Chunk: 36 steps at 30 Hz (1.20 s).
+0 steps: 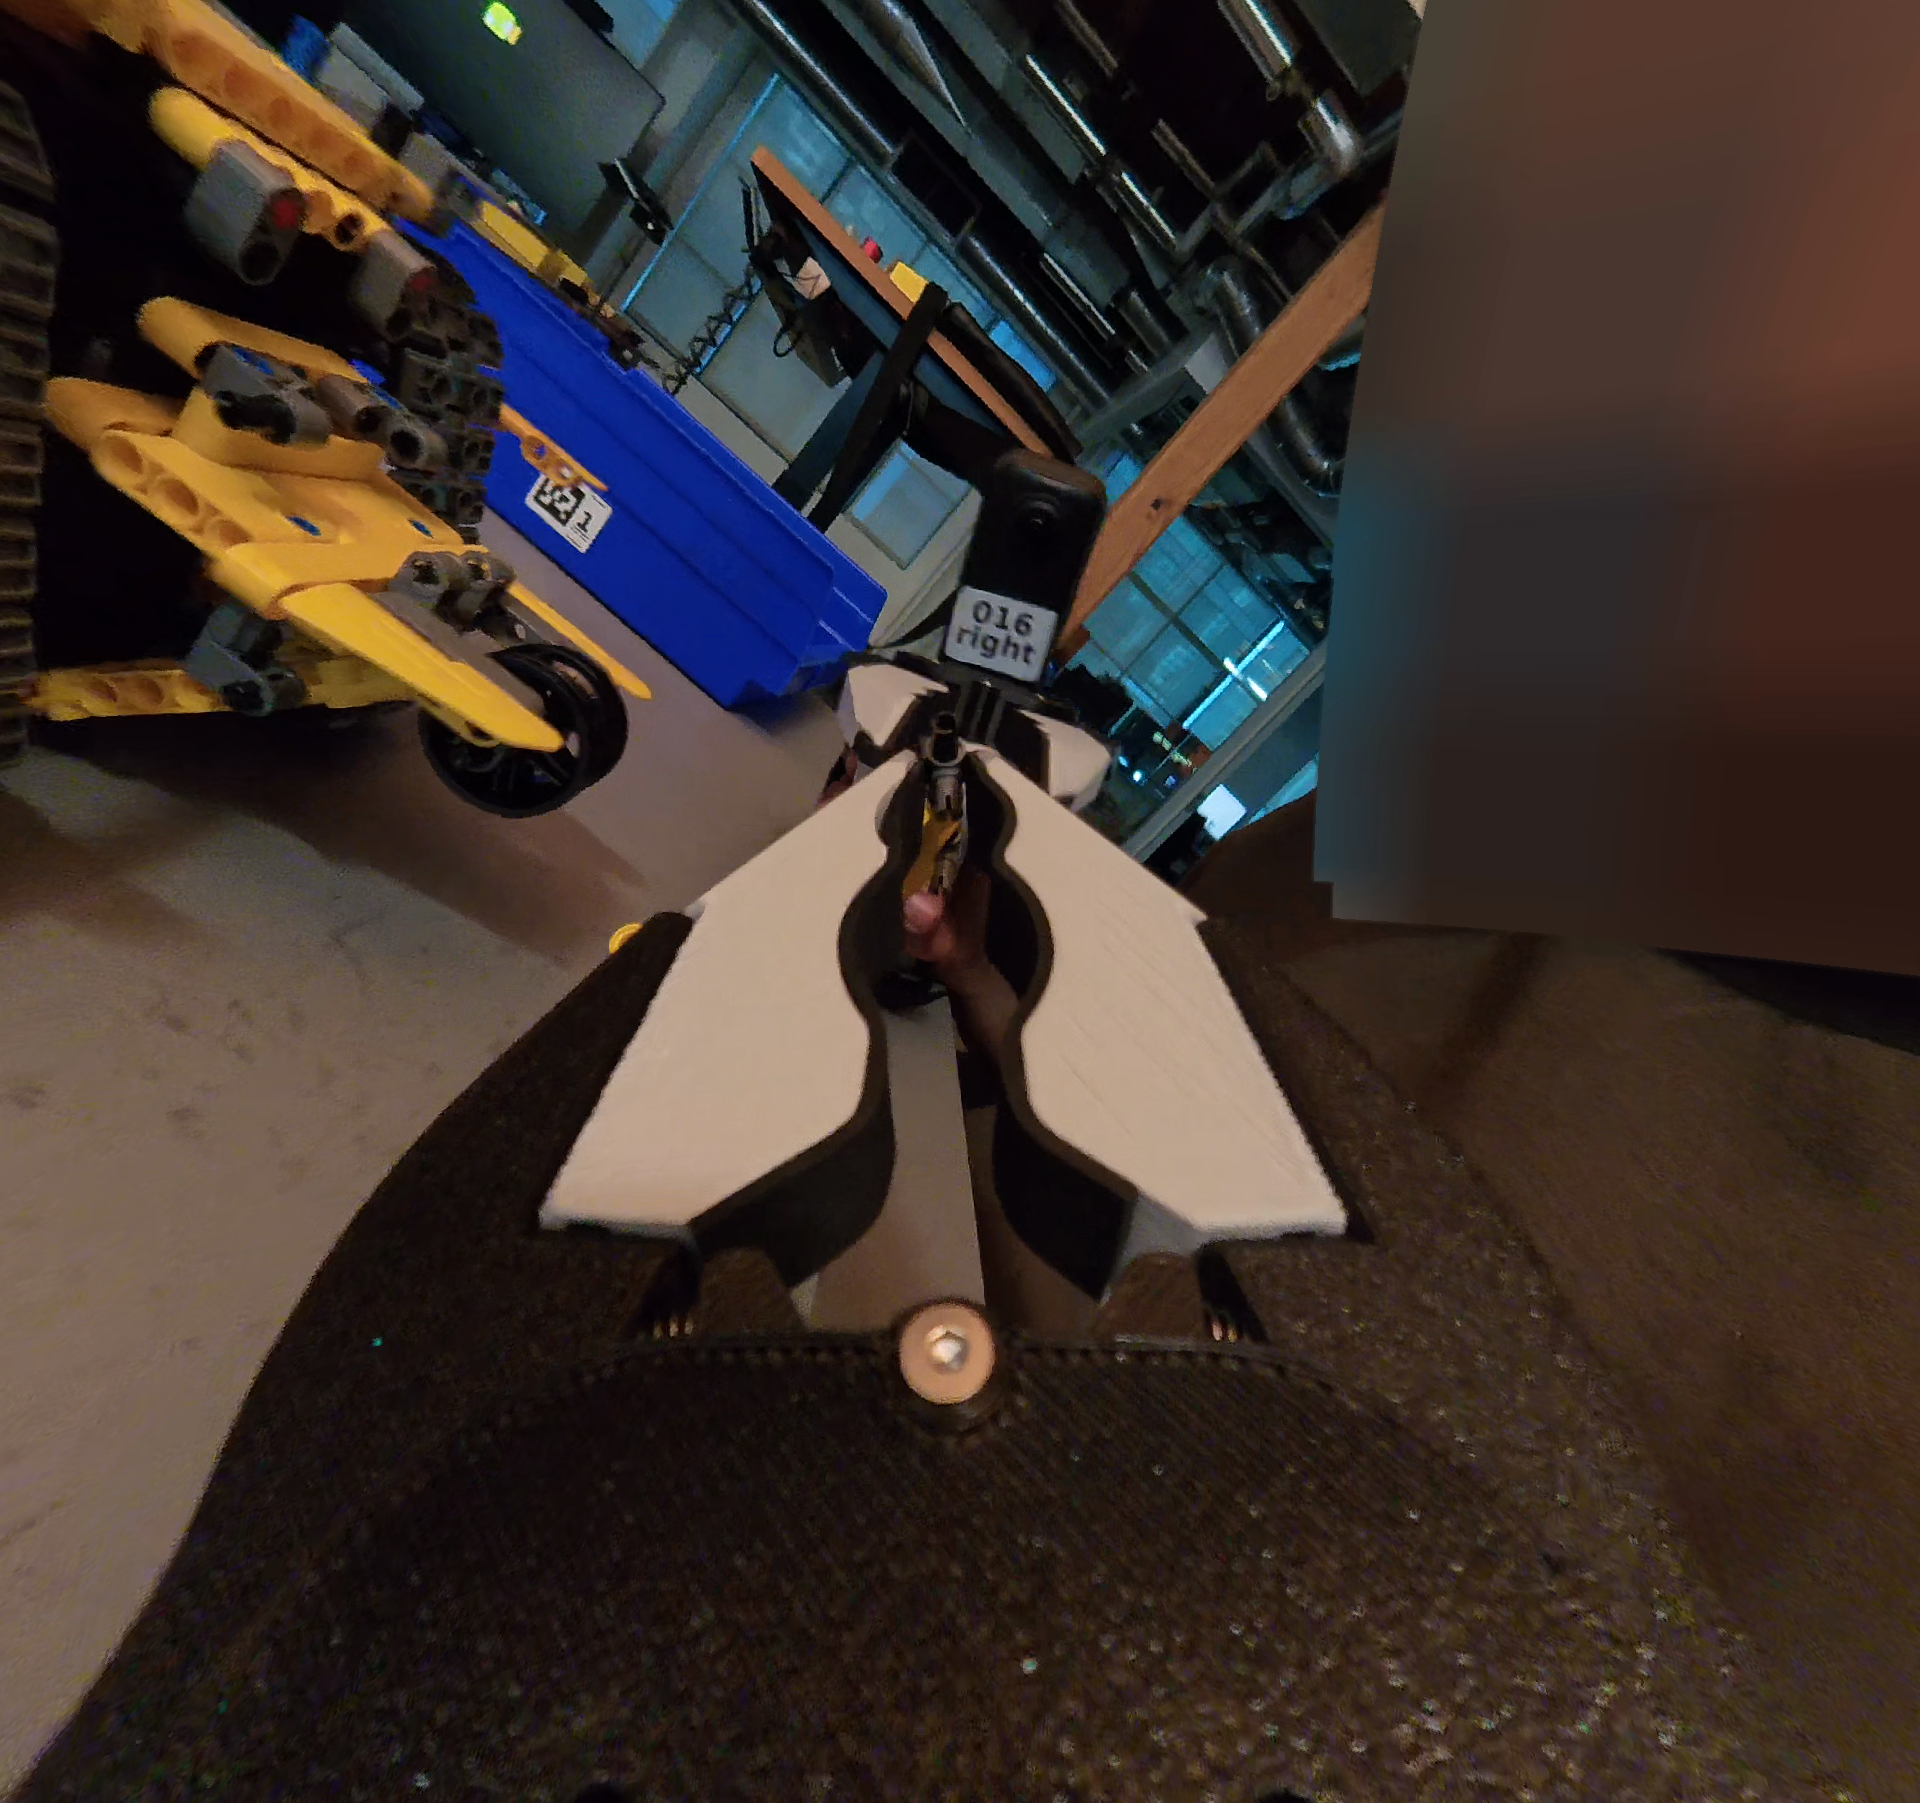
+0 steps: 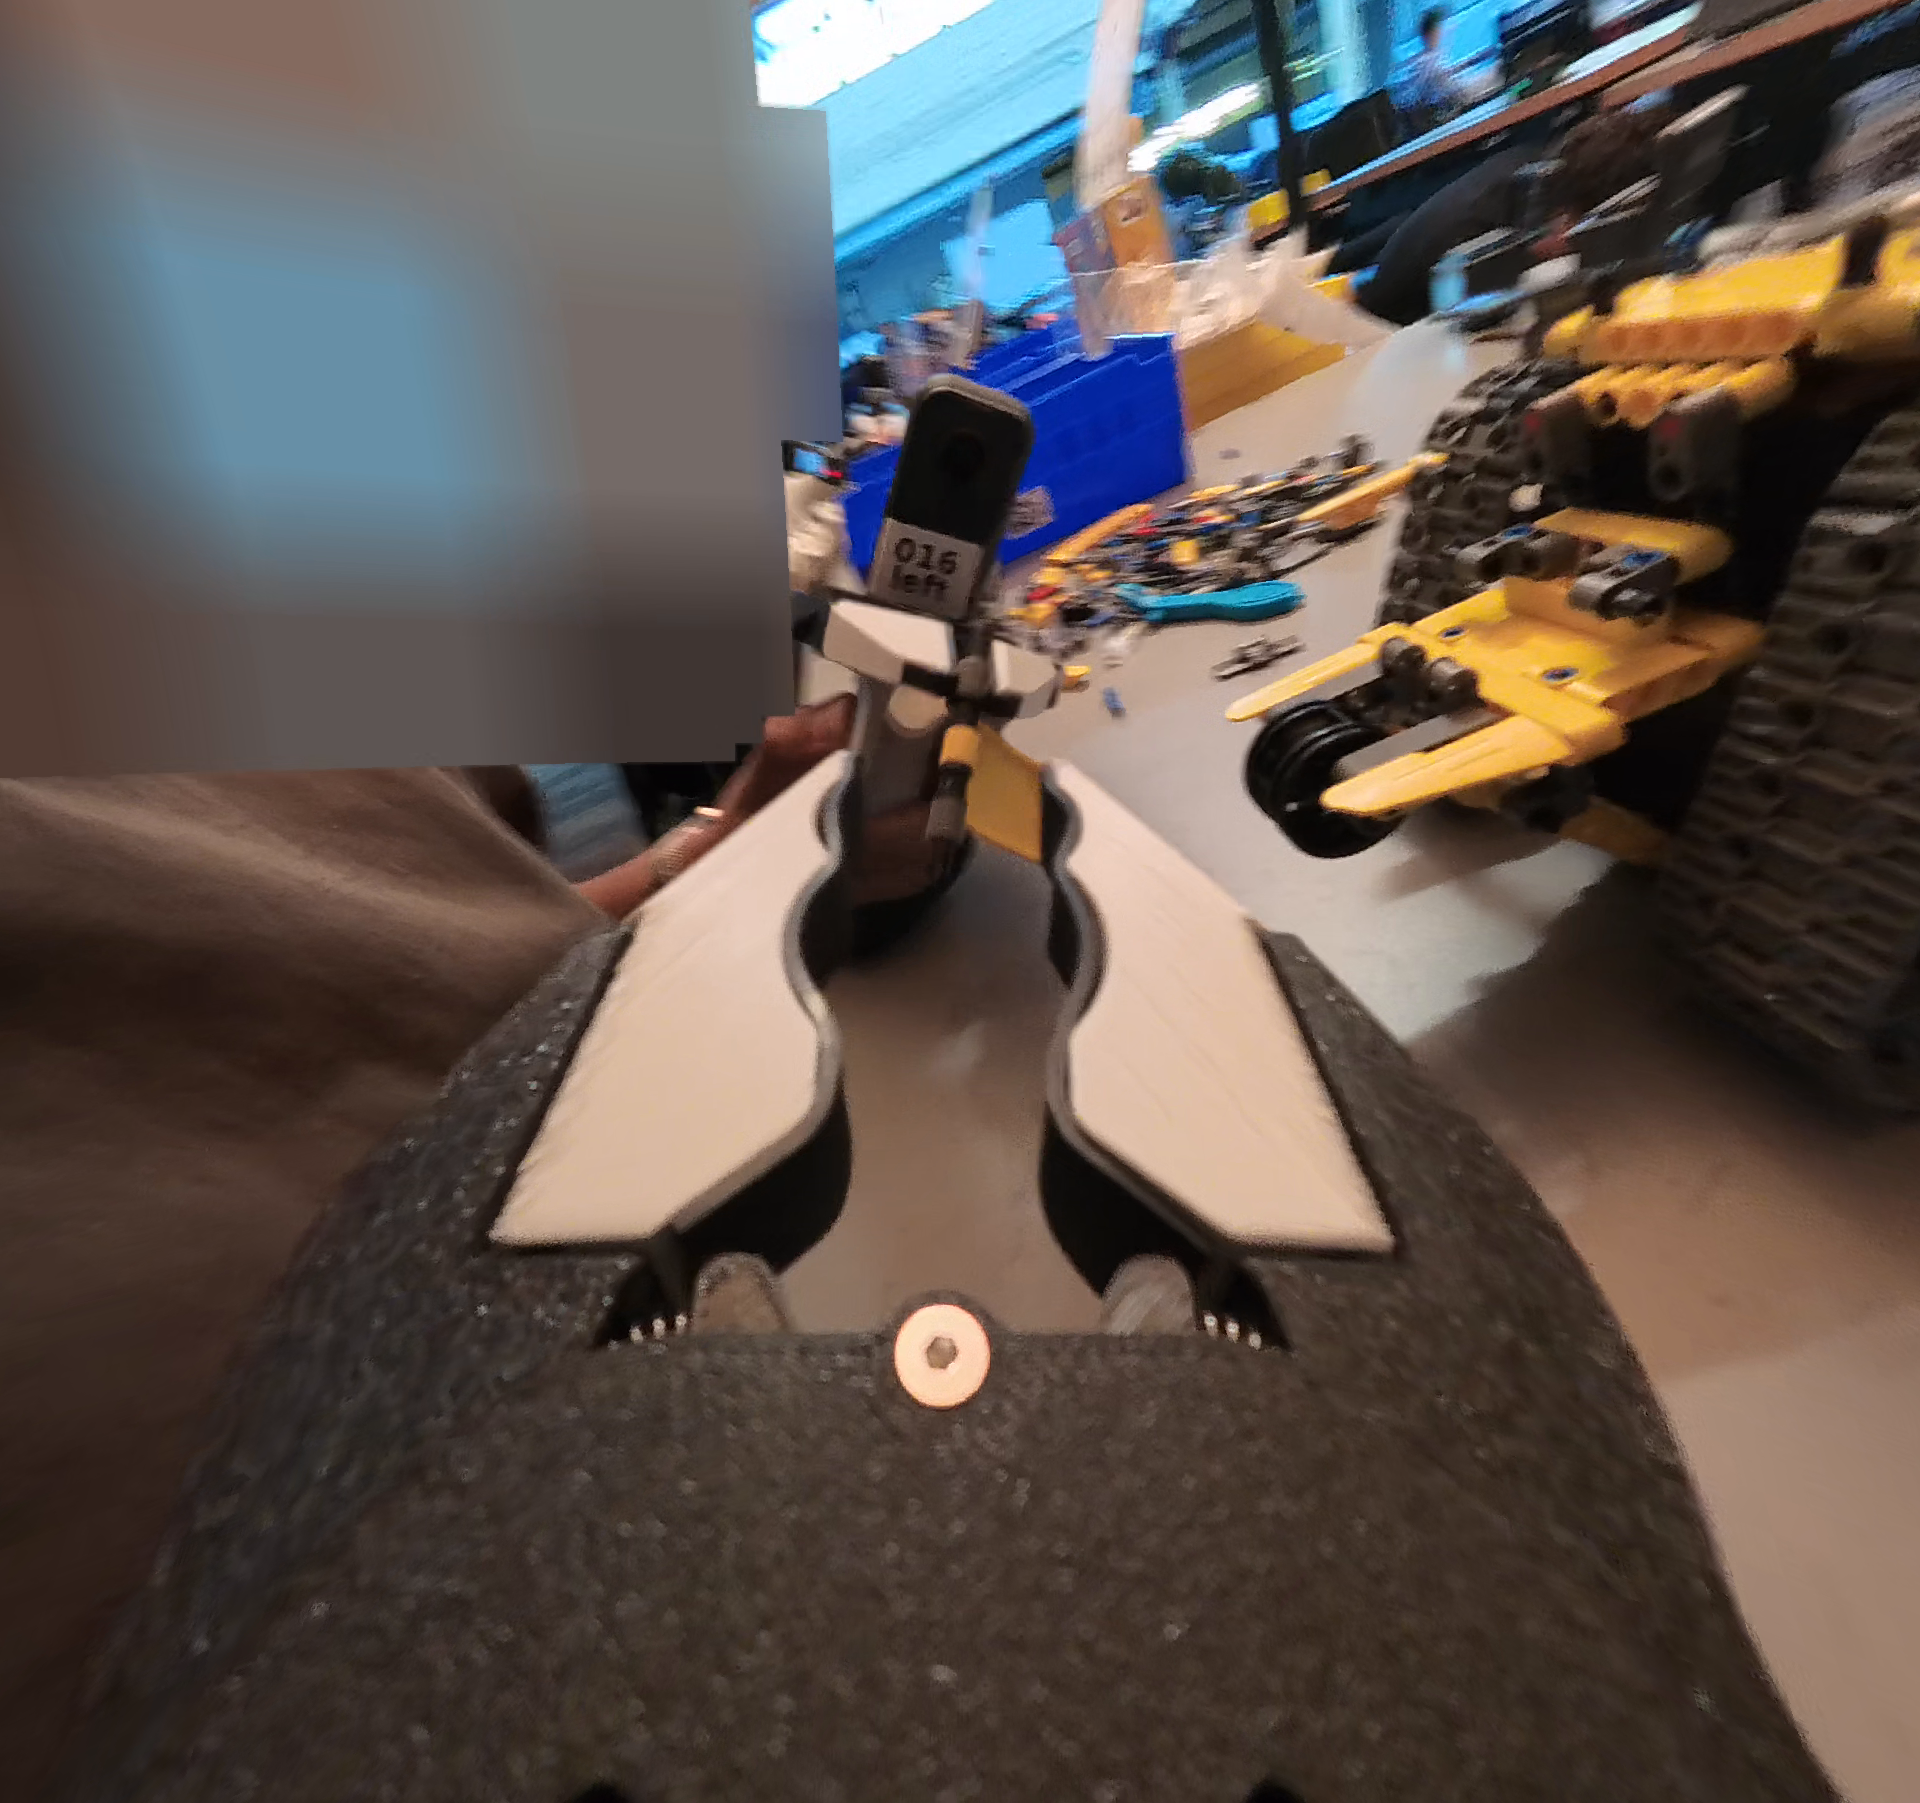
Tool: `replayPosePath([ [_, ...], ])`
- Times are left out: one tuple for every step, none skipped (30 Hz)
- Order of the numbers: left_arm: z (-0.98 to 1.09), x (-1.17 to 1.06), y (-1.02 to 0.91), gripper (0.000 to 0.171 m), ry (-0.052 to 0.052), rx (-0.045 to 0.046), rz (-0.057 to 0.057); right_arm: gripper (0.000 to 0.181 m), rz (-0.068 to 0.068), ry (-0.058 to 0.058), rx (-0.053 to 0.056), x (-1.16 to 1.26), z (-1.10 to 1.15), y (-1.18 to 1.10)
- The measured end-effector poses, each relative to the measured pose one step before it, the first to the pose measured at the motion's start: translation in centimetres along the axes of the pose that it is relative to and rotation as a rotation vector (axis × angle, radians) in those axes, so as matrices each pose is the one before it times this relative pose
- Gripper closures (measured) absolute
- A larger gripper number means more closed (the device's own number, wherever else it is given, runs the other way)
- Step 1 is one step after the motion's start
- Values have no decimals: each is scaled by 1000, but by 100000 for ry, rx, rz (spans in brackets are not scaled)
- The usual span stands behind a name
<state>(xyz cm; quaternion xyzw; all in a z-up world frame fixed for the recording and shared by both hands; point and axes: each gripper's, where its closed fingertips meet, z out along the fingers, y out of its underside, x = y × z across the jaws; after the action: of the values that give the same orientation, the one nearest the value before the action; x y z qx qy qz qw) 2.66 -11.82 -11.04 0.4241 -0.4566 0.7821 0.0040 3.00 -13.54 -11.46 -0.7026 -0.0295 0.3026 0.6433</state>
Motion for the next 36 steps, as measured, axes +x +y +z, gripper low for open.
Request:
replayPosePath([
  [-211,-250,-243,168,-316,1626,-1959,145,-4810,3758,-270,94,57,-39],
  [-199,-284,-252,168,-539,1752,-2080,144,-8165,5207,195,63,13,-151],
  [-184,-174,-239,168,-151,1611,-1676,144,-10666,5240,113,-118,-24,-197],
  [-158,-104,-239,168,77,1473,-1312,145,-12629,6212,-633,-87,-35,-124],
  [-149,-206,-227,168,-526,1505,-1405,145,-13251,6915,-2023,3,-4,75],
  [-129,-136,-213,168,-149,1449,-1406,146,-12774,5886,-3008,-83,84,205],
  [-93,-78,-181,168,135,1344,-1419,147,-11518,5200,-3099,-122,145,233],
  [-67,-46,-119,168,221,973,-1422,148,-10366,4745,-2773,-106,175,201],
  [6,21,-29,168,597,423,-1281,148,-10044,3984,-2909,-117,190,244],
  [21,-35,49,168,80,-193,-1162,148,-9853,4198,-2990,-40,194,252],
  [52,-74,104,168,-239,-402,-1213,148,-9797,4001,-2821,-20,203,225],
  [48,3,102,168,183,-300,-1071,148,-9390,3937,-2274,-2,196,129],
  [25,26,77,167,209,-71,-888,148,-8728,4747,-1264,139,147,16],
  [-9,-45,36,167,-297,224,-602,150,-8132,5113,-215,205,53,-133],
  [-24,25,-3,167,-33,400,-168,154,-7129,3742,561,43,4,-209],
  [-51,48,12,168,190,194,-117,158,-5557,1853,782,-182,-26,-237],
  [-42,-13,12,168,-220,133,-221,159,-3765,897,424,-222,-10,-209],
  [-16,31,33,168,6,-48,77,160,-2154,430,80,-193,5,-152],
  [17,63,107,167,154,-482,415,161,-1097,185,-349,-125,36,-108],
  [44,71,116,168,47,-593,763,165,-556,241,-435,-23,7,-91],
  [11,41,62,168,-266,-226,1048,169,-265,277,-70,52,-42,-109],
  [-16,159,-5,168,571,204,1100,170,343,163,111,97,-63,-114],
  [-29,163,-9,168,740,253,797,170,1248,-493,-17,67,-48,-67],
  [-19,114,-40,168,483,230,768,171,2103,-926,-44,66,-53,-54],
  [1,217,-39,164,1126,351,1085,173,2678,-683,263,117,-81,-70],
  [0,212,-68,157,1168,499,874,174,3217,-439,682,178,-96,-88],
  [2,189,-63,147,1295,279,297,174,4342,-1201,619,108,-76,-35],
  [13,222,-8,140,1624,-36,-5,174,5549,-1696,558,99,-53,-12],
  [56,237,72,135,1754,-489,-96,174,6188,-1838,753,137,-73,-30],
  [102,141,152,130,1099,-982,-93,174,6389,-1706,1069,186,-92,-63],
  [160,87,209,126,722,-1263,166,174,6518,-1603,1285,233,-112,-99],
  [192,21,295,126,123,-1669,243,174,6613,-1897,1414,201,-136,-150],
  [205,-106,324,127,-842,-2015,314,174,6639,-2091,1594,171,-148,-197],
  [185,-99,260,131,-1001,-1672,927,175,6489,-2460,1662,91,-144,-223],
  [81,-5,103,138,-741,-711,1428,174,6302,-2422,1764,75,-146,-231],
  [-19,85,-32,147,-135,162,1439,174,6016,-2129,2038,108,-164,-256],
])
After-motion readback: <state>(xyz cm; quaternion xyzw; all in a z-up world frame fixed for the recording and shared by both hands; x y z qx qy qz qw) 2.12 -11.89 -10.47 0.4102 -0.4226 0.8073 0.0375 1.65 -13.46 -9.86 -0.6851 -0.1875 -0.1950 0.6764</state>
